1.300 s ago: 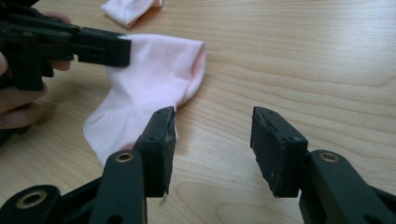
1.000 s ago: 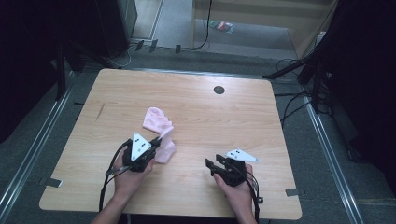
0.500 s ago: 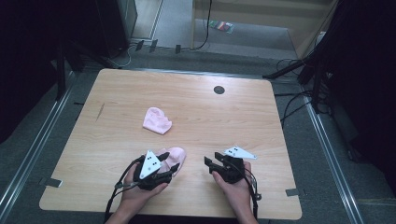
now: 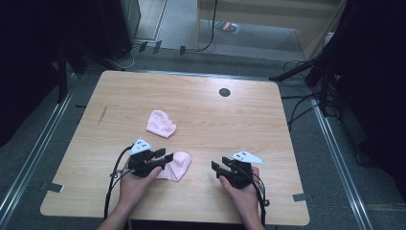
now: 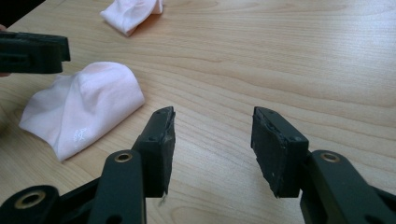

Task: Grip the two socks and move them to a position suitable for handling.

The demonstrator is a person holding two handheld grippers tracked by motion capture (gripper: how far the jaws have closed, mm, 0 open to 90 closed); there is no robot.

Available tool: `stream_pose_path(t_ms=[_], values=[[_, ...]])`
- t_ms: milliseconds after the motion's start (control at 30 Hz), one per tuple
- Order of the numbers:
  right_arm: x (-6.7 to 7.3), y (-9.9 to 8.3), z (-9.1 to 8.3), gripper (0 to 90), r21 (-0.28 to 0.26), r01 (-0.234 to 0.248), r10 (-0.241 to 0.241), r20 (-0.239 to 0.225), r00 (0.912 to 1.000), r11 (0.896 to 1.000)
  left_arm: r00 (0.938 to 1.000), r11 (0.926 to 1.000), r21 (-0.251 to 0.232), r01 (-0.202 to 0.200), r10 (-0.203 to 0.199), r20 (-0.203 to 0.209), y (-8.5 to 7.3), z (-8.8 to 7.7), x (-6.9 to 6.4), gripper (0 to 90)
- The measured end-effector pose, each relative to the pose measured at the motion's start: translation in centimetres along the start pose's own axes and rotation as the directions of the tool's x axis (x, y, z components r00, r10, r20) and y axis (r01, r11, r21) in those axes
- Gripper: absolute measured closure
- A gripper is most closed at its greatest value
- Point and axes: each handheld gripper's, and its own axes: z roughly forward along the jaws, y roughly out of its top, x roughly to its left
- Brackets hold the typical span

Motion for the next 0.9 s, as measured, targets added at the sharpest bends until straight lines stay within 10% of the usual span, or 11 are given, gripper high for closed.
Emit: stream_pose_path(t_ms=[200,500,700,900], values=[[0.0,-0.2,-0.1,50.4,0.003,-0.002,0.002,0.003,1.0,1.0,0.999,0.9992,0.036,0.02,-0.021,0.04,0.8,1.0,0.1,66.0],[0.0,-0.3,0.0,50.2,0.005,-0.005,0.005,0.004,1.0,1.0,0.9976,0.9926,0.111,0.051,-0.055,0.04,0.6,2.0,-0.2,44.3],[0.2,-0.3,0.1,50.1,0.011,0.0,0.0,0.001,1.0,1.0,0.9995,0.9908,0.134,-0.017,0.014,0.029,0.1,2.4,-1.2,81.0],[0.6,-0.5,0.3,49.8,0.009,0.0,0.0,-0.02,0.9998,1.0,0.9947,0.9958,0.06,-0.069,0.064,0.081,0.7,1.1,-1.8,89.4]])
